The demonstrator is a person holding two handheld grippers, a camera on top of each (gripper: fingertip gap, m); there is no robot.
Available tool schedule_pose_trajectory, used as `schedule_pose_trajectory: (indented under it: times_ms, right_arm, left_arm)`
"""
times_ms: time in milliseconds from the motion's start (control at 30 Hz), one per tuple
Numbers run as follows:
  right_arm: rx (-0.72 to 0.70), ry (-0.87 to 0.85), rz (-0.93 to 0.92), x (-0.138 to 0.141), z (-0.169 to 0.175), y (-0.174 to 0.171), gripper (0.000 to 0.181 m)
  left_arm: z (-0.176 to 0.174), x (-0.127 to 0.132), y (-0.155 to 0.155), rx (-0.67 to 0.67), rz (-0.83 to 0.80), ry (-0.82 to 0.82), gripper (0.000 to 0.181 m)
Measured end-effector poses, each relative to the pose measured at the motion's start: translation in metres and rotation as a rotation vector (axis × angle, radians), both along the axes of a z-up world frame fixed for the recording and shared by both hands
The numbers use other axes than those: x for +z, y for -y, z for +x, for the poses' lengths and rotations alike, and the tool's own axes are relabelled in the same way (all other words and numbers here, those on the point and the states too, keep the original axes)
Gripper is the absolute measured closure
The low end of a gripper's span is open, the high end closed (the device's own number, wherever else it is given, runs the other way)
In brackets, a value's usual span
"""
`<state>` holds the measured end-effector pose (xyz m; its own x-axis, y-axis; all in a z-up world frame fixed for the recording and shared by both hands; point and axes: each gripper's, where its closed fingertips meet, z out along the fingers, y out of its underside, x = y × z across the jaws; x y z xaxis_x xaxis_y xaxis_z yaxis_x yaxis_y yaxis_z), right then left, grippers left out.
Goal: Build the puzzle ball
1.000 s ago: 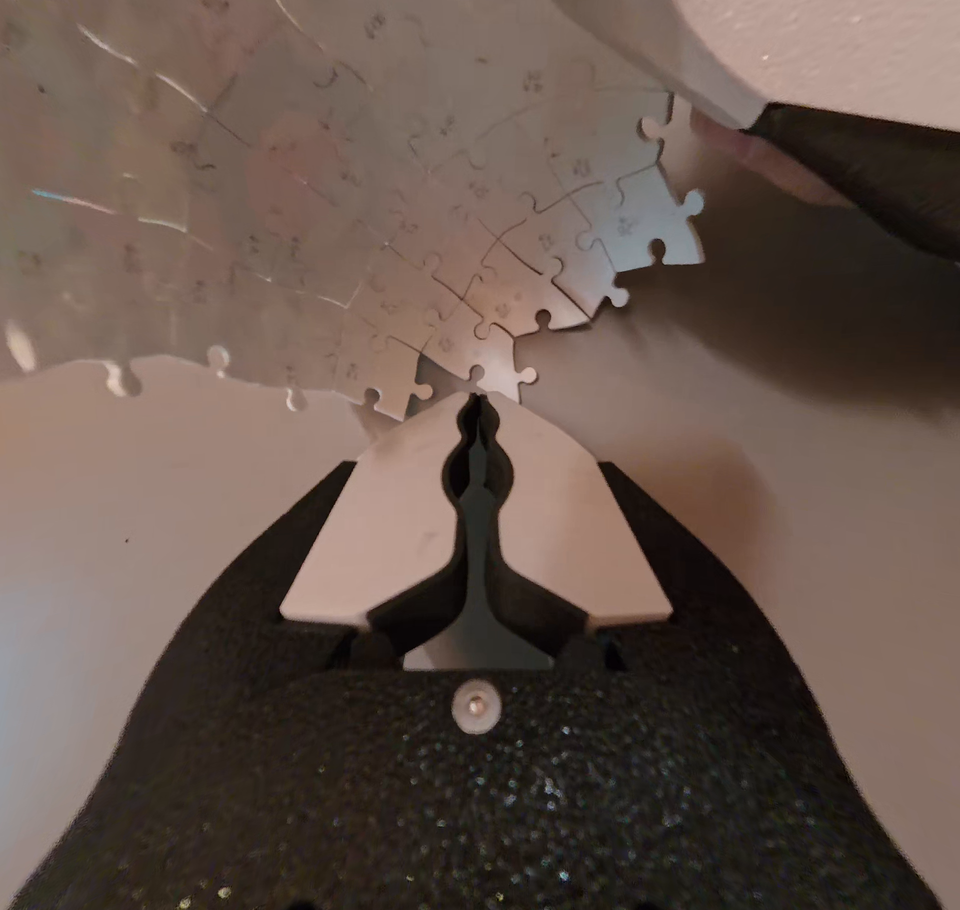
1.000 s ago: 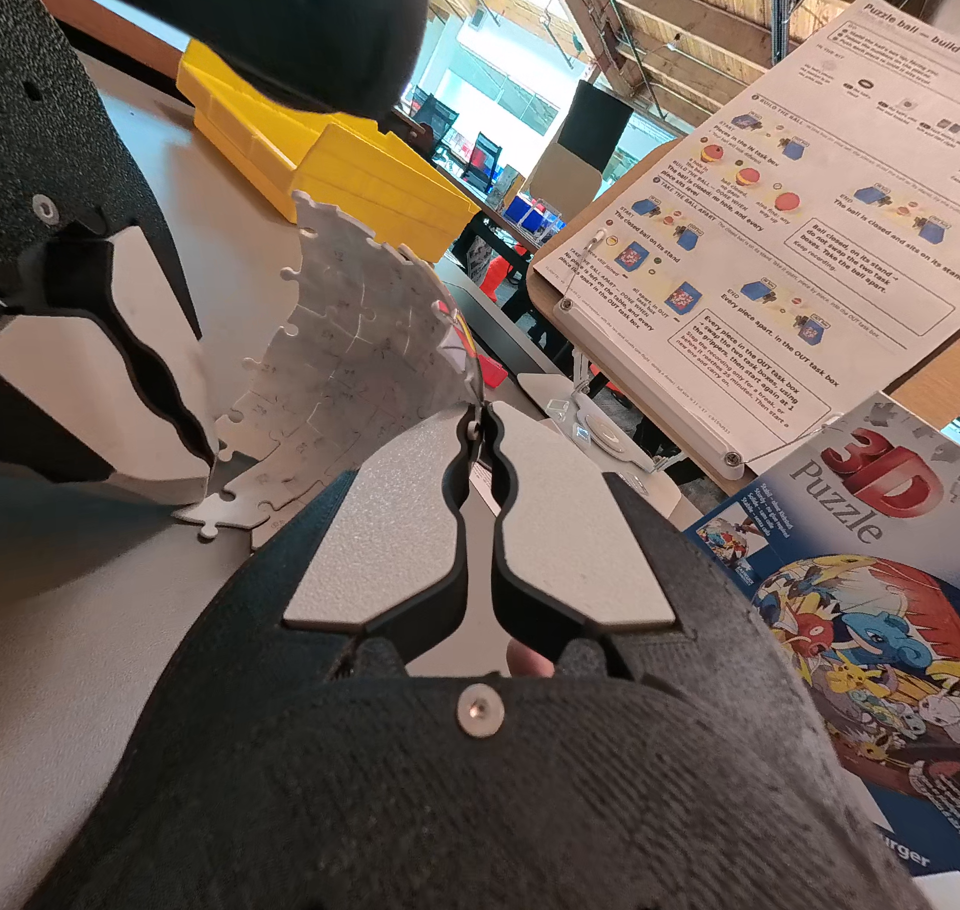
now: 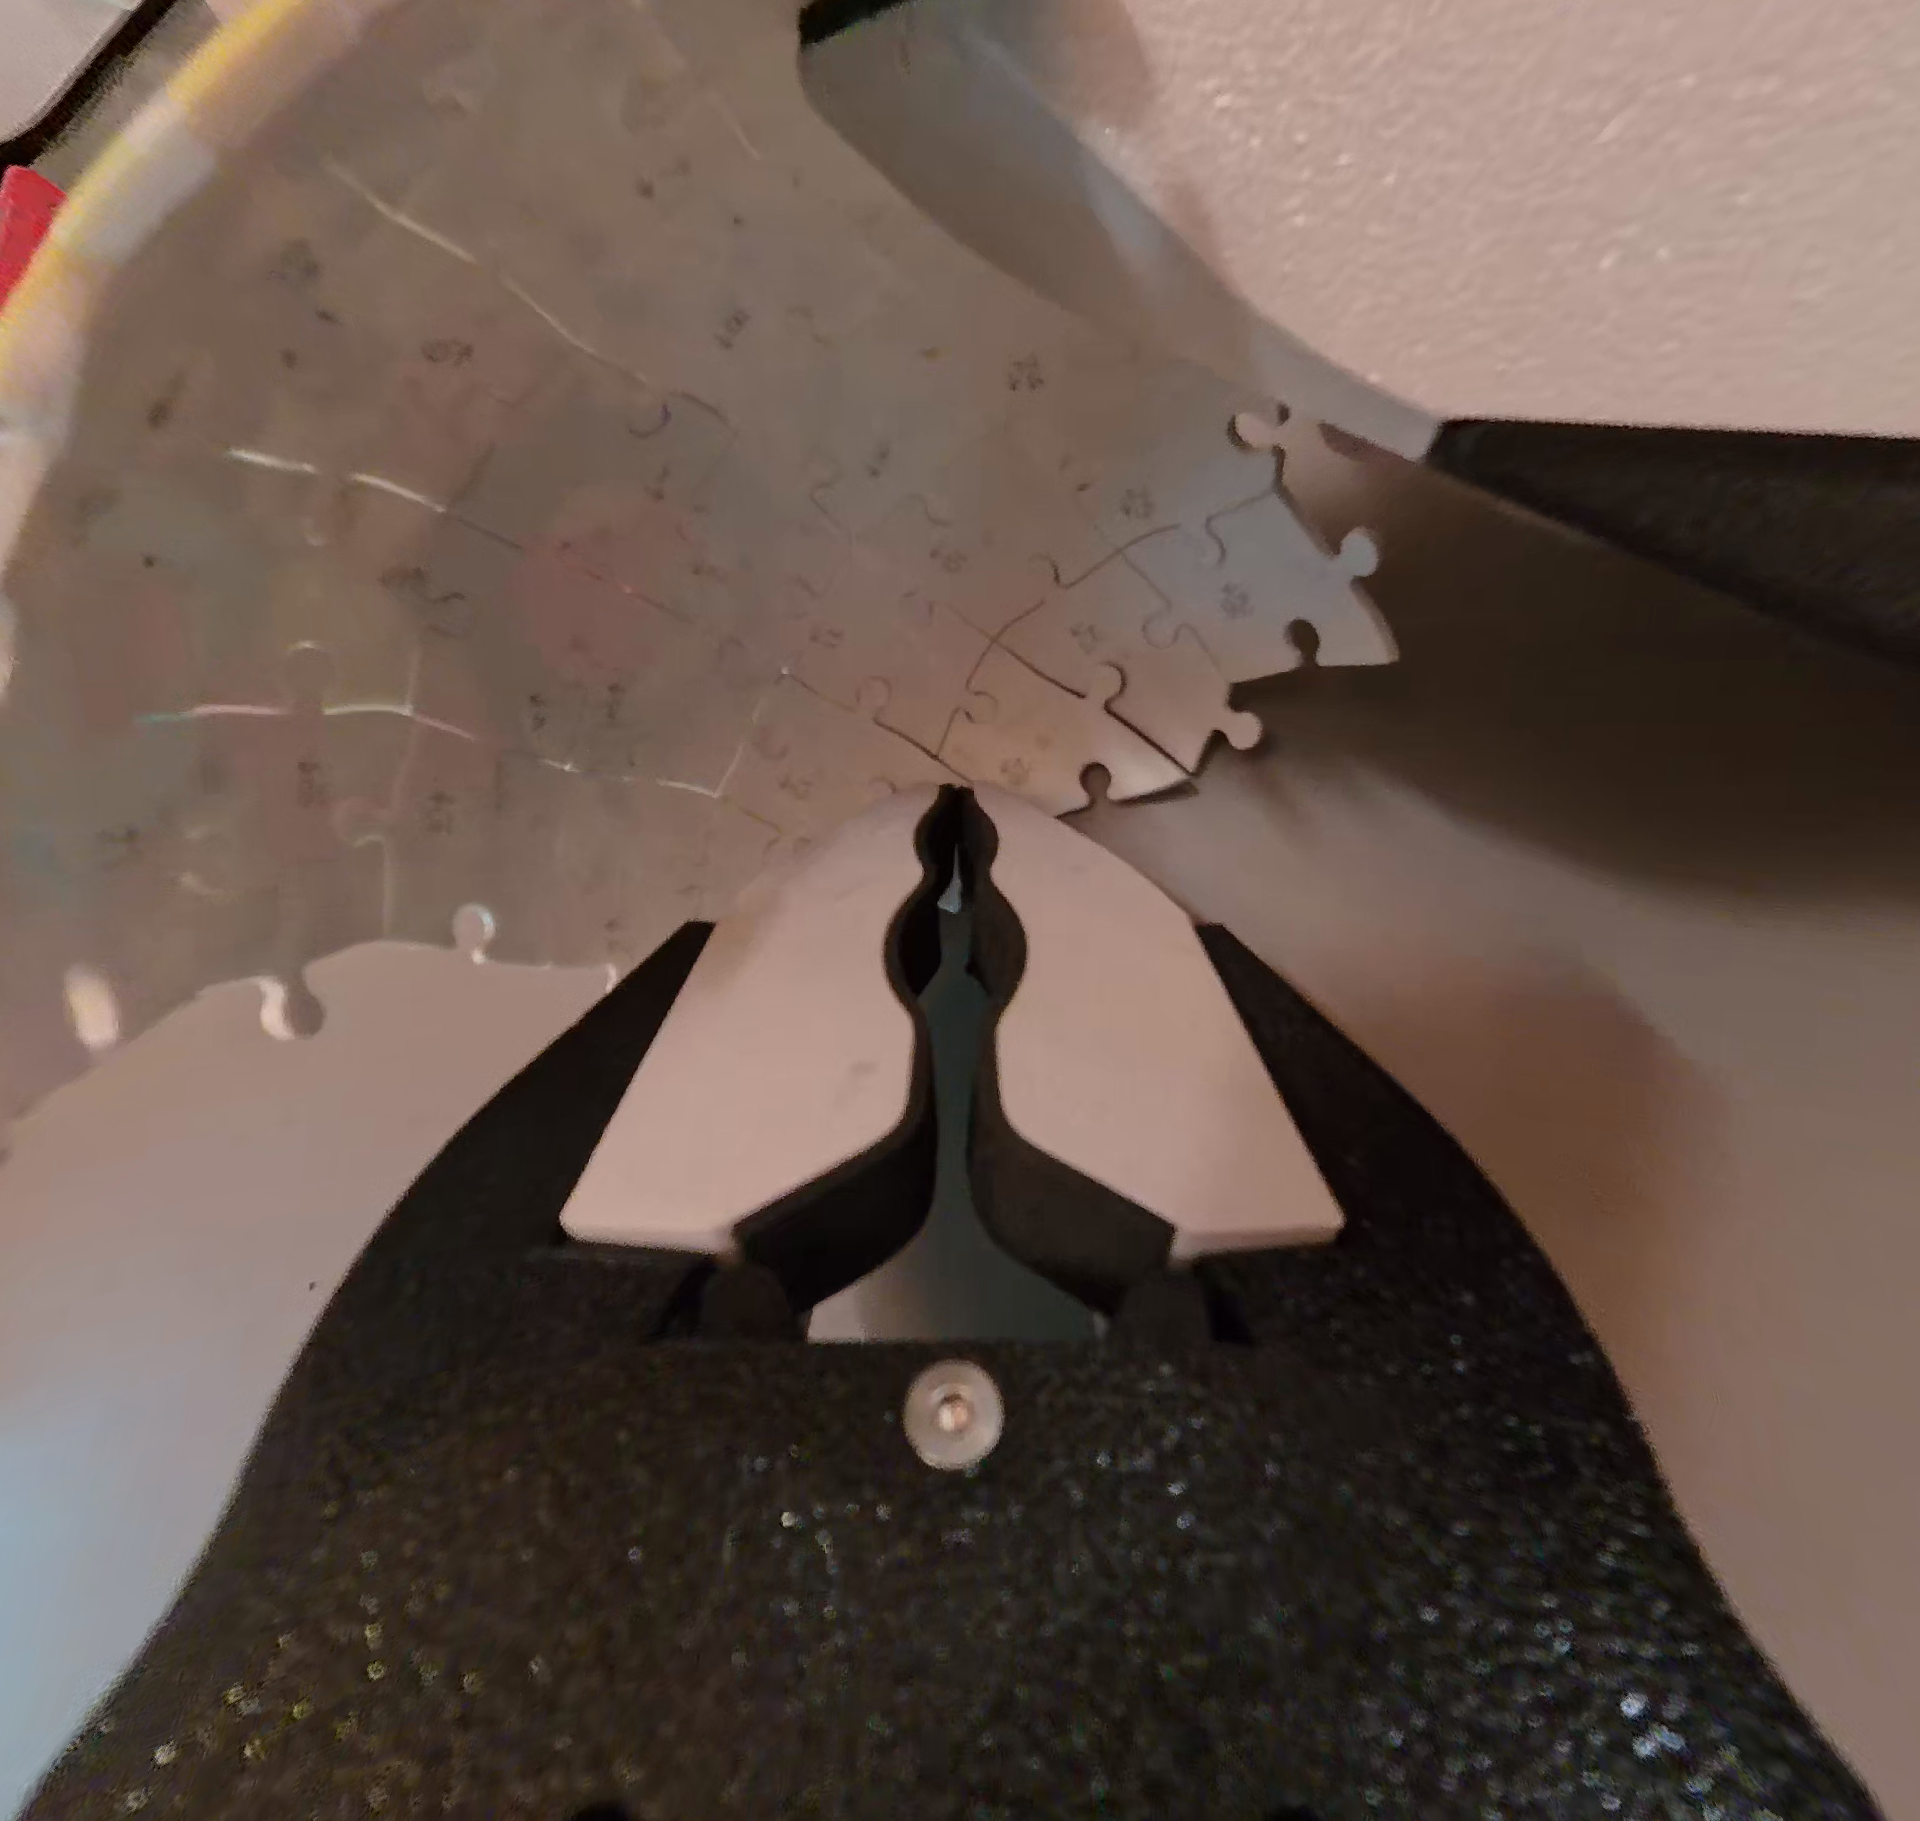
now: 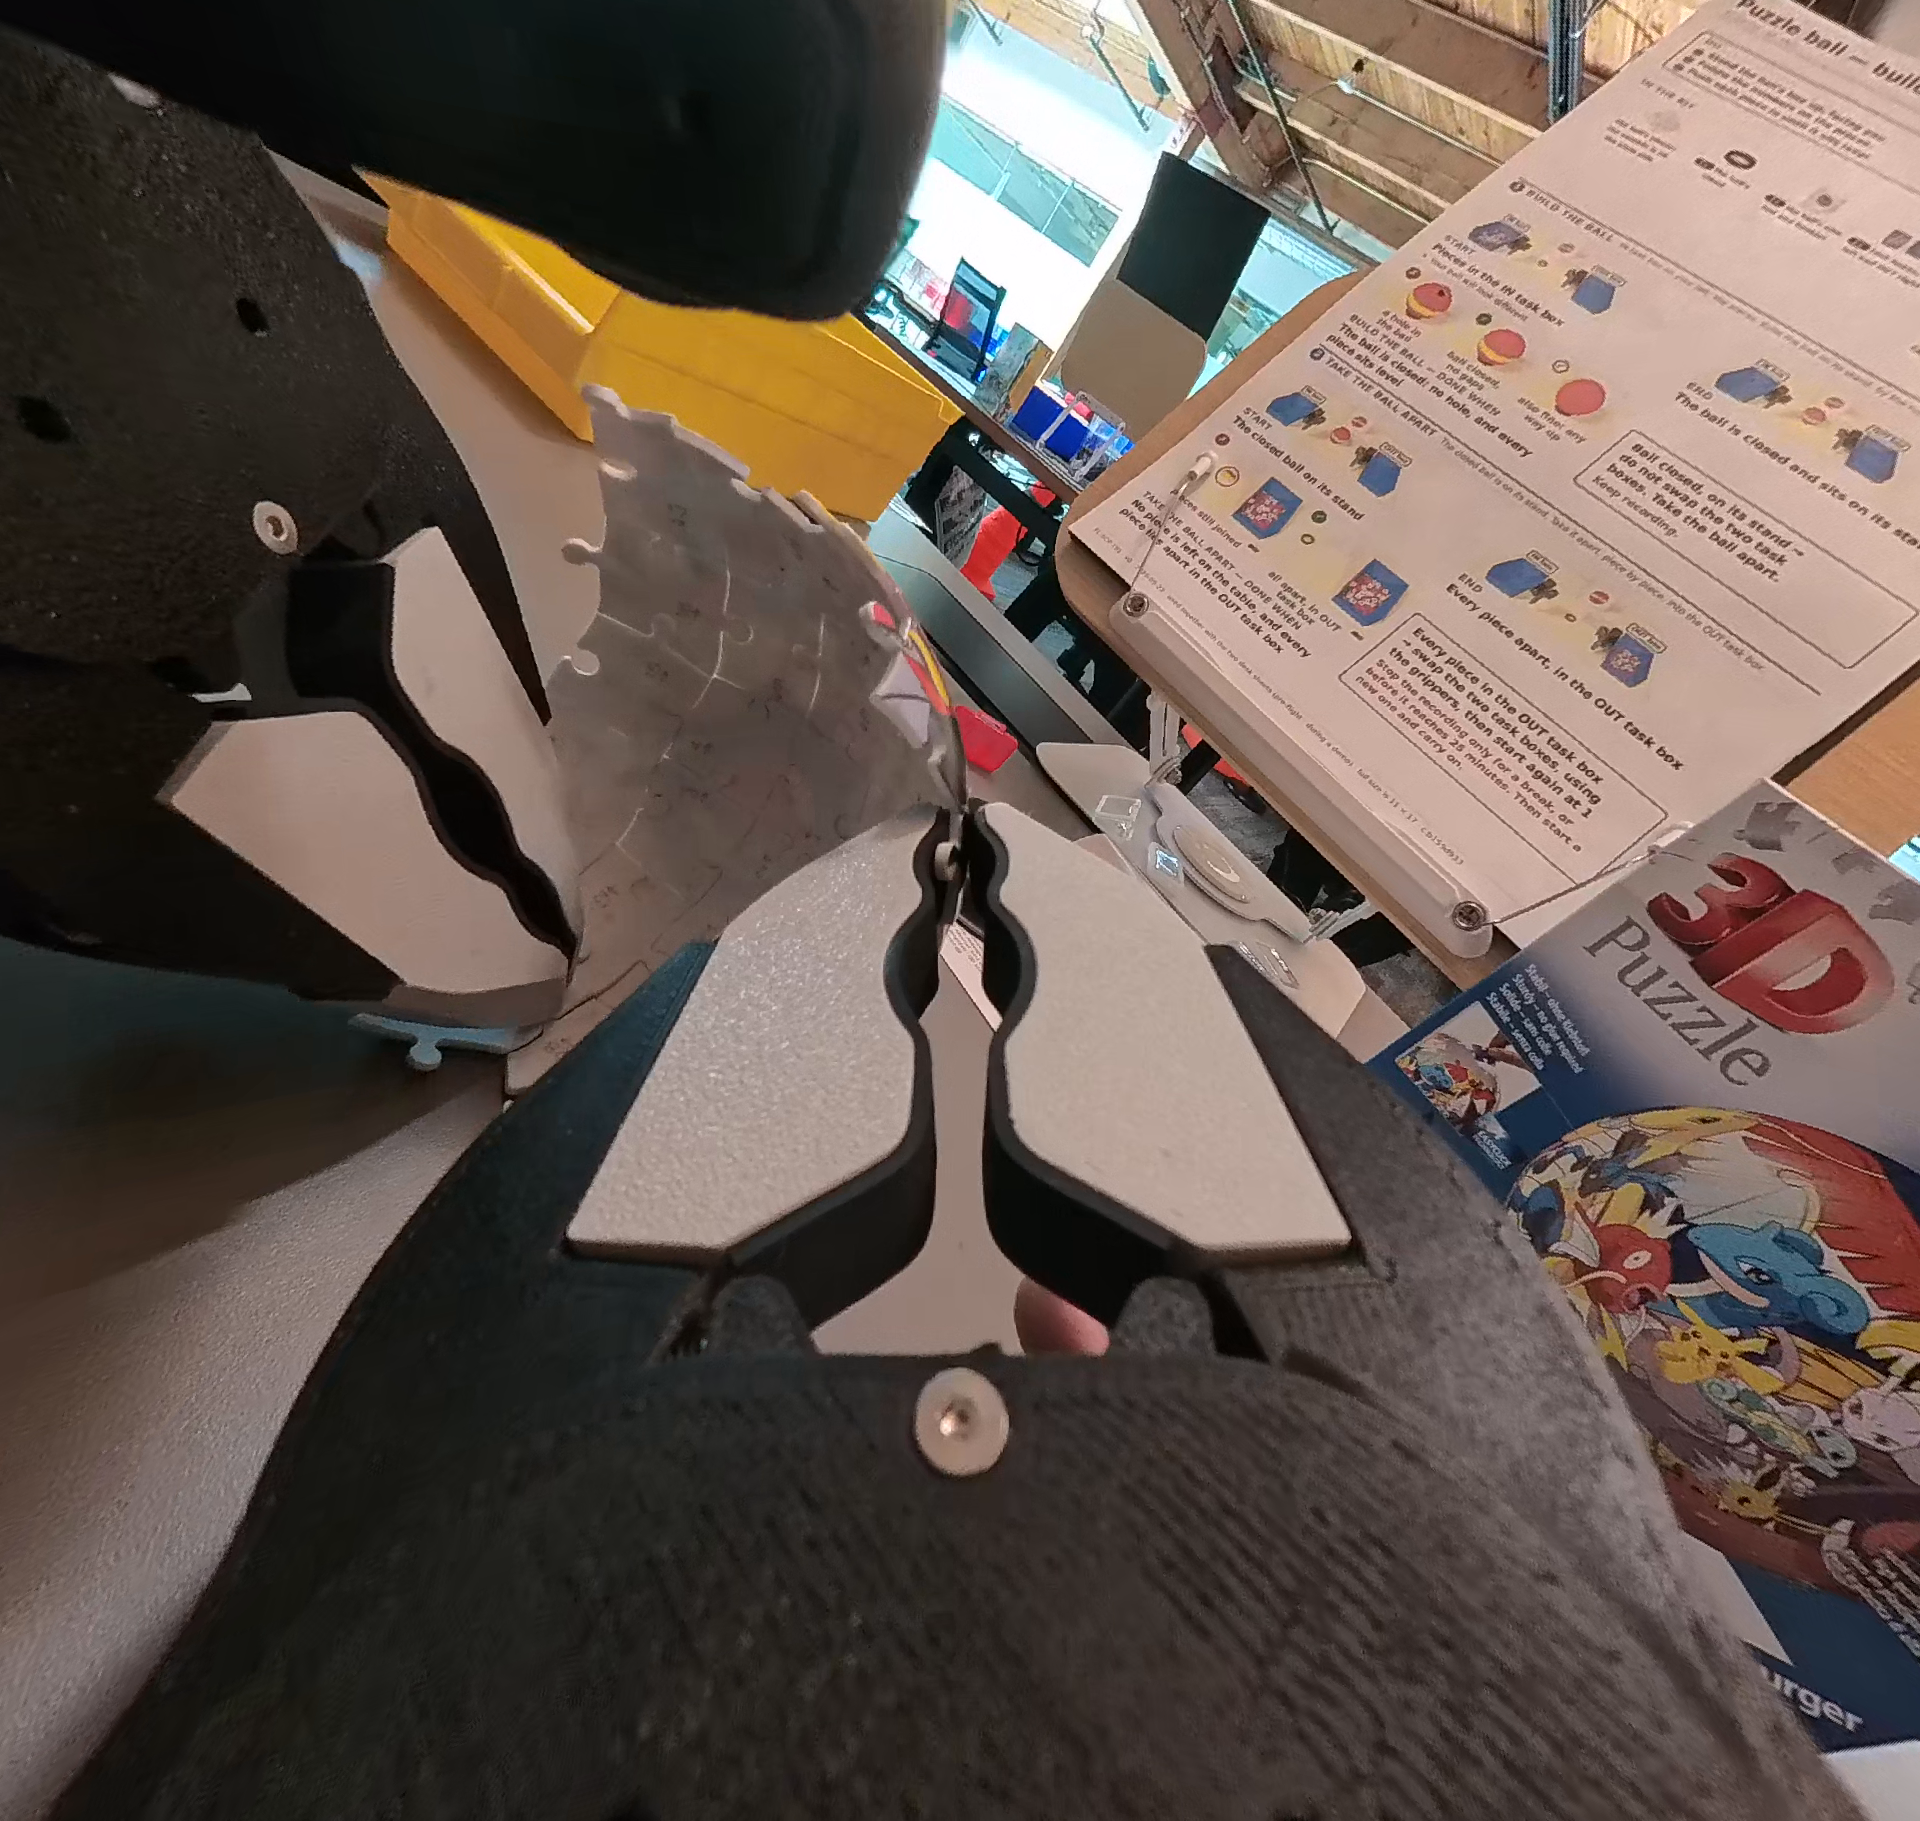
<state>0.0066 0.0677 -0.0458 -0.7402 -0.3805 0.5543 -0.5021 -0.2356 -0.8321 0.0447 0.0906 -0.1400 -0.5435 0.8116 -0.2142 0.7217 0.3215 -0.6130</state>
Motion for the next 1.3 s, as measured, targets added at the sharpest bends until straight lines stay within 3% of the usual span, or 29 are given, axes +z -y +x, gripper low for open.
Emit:
schedule_pose_trajectory:
  times_ms: [200,533,1000,1133,1300]
  right_arm:
    - [-0.001,-0.002,-0.006,0.001,0.000,0.000,0.179]
    - [0.001,-0.001,-0.003,0.000,0.000,-0.001,0.179]
    - [-0.001,-0.001,0.003,-0.001,0.000,0.000,0.179]
    - [-0.004,-0.002,-0.002,0.000,-0.001,0.000,0.179]
    - [-0.004,-0.006,-0.005,0.000,0.000,0.000,0.179]
  left_arm:
    - [0.006,0.018,0.006,0.052,-0.049,-0.057,0.181]
    - [0.006,0.002,0.006,0.029,-0.066,0.040,0.181]
    - [0.006,0.001,0.005,0.012,-0.068,0.037,0.181]
    - [0.004,0.011,-0.001,0.012,-0.101,-0.023,0.181]
    - [0.010,0.006,-0.008,-0.016,-0.092,0.053,0.181]
